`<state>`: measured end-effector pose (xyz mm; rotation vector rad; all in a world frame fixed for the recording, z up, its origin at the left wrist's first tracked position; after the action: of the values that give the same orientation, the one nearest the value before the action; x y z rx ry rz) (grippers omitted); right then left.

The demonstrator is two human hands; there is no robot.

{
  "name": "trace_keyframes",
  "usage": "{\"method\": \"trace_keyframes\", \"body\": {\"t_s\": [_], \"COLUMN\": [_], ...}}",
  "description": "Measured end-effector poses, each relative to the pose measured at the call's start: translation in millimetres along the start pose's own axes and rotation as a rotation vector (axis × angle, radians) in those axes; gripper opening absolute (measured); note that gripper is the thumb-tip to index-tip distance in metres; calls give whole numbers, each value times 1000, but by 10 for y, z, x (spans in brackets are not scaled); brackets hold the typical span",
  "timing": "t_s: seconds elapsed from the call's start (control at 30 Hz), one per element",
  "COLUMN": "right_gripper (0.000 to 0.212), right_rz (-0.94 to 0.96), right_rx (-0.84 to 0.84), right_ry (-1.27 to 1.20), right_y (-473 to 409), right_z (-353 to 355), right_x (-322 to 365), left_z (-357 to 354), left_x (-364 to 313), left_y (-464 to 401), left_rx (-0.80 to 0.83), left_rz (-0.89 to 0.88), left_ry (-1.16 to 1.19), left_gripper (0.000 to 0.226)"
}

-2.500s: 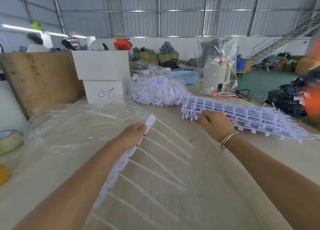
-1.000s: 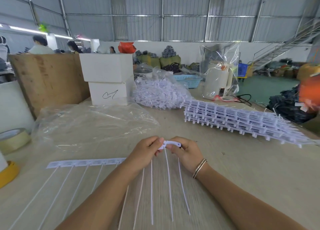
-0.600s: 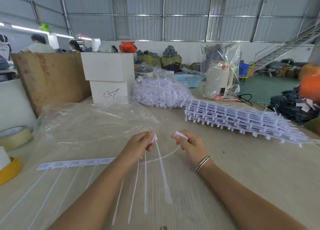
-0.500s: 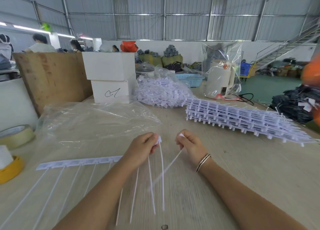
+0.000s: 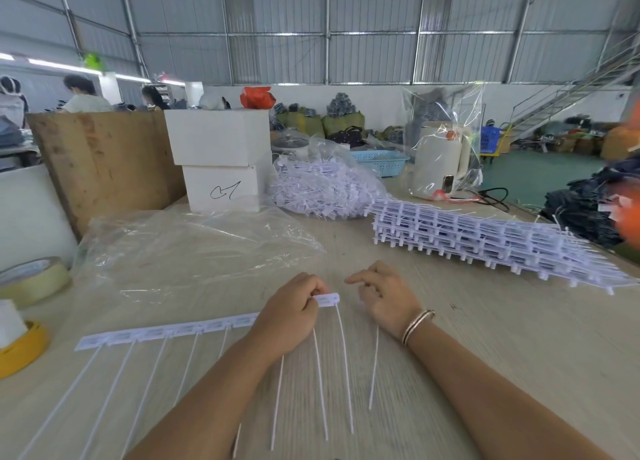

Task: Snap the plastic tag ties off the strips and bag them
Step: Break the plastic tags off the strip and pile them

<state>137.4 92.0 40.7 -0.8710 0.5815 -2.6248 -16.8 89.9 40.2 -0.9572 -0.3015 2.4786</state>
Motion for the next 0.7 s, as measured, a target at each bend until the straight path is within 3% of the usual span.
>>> {"method": "trace_keyframes", "body": {"t_s": [0.1,0.2,0.27,0.3,0.4,0.47,0.6,0.7], "right_gripper": [24,26,11,16,20,17,13,14], "right_rz": [109,118,116,108,29,-11,-40,-55], "right_rx": [-119,4,77,92,58,36,103,206], "right_ry": [-65,-135,-188,-206,-329,-421,-513,-537], "right_y": [64,97,97,95,84,96,93,95], "right_z": [119,-28,-128,-146,-129,-119,-176,-245], "right_x": [166,294,349,363,268,218,186,198], "left_z": [-39,-54,-23,0,44,17,-20,-60], "left_x": [-79,-191,-187,-161,-55,-9,142,192], "left_y": [3,24,26,27,16,7,7,4], "left_rx": [21,18,-11,-35,-52,-6,81,110], "left_rz": [-74,-140,-121,-99,-26,-1,147,167], "left_ry": [-19,56,104,94,-103,-233,10,56], "left_gripper": [19,18,21,21,13,26,36,36]}}
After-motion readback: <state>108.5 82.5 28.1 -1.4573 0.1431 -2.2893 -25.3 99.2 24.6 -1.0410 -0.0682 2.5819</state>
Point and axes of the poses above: each hand's wrist, its own y-axis away from the middle knuckle, its own z-axis out of the back of the hand, x = y × z, the point moved 8 cm from there along -y, towards the middle knuckle, and after that the axes turned 6 degrees about z, right-handed, at the moved point
